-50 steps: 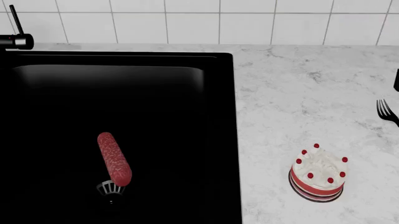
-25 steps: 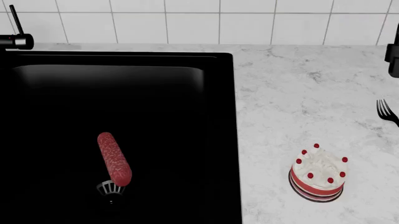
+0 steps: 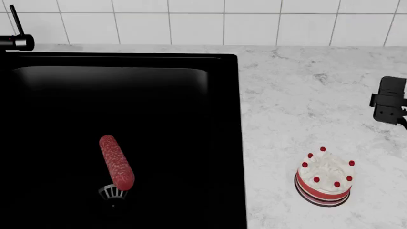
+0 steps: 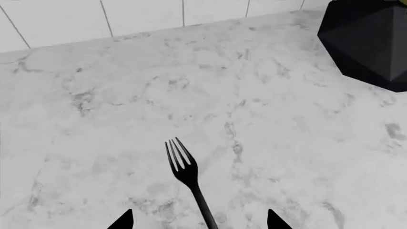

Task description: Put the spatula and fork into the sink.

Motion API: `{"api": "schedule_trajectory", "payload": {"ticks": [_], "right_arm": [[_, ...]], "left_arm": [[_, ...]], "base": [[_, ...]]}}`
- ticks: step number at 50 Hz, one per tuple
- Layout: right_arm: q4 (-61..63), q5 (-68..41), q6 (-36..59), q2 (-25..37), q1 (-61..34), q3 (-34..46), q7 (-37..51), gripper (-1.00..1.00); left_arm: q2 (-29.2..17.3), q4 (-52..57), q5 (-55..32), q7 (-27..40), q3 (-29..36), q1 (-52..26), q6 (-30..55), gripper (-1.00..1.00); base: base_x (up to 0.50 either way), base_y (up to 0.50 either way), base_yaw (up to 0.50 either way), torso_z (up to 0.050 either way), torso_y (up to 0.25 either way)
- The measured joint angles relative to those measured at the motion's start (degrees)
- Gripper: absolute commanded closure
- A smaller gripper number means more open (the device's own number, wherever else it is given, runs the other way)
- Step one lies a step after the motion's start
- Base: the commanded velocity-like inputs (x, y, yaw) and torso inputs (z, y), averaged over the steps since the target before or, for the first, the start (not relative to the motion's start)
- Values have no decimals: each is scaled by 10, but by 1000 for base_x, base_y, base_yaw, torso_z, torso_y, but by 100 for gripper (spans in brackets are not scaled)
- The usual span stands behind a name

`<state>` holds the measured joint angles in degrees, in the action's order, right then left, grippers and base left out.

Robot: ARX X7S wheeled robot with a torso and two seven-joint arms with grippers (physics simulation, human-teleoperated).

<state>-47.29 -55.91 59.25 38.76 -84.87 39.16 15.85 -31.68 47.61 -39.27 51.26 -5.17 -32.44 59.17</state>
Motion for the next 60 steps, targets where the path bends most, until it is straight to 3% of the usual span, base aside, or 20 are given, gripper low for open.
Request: {"api": "schedule_trajectory", "payload": {"ticks": [27,60], "right_arm": [[-190,71,-94,-65,23,56,-123,-100],[-156,61,-96,-44,52,14,-115,-100]], "left_arm": [[-4,10,-9,7,-11,20,0,-100],[-8,9,-11,10,-8,29,-5,-100]], "base": [[0,0,0,0,0],[0,0,0,0,0]]}}
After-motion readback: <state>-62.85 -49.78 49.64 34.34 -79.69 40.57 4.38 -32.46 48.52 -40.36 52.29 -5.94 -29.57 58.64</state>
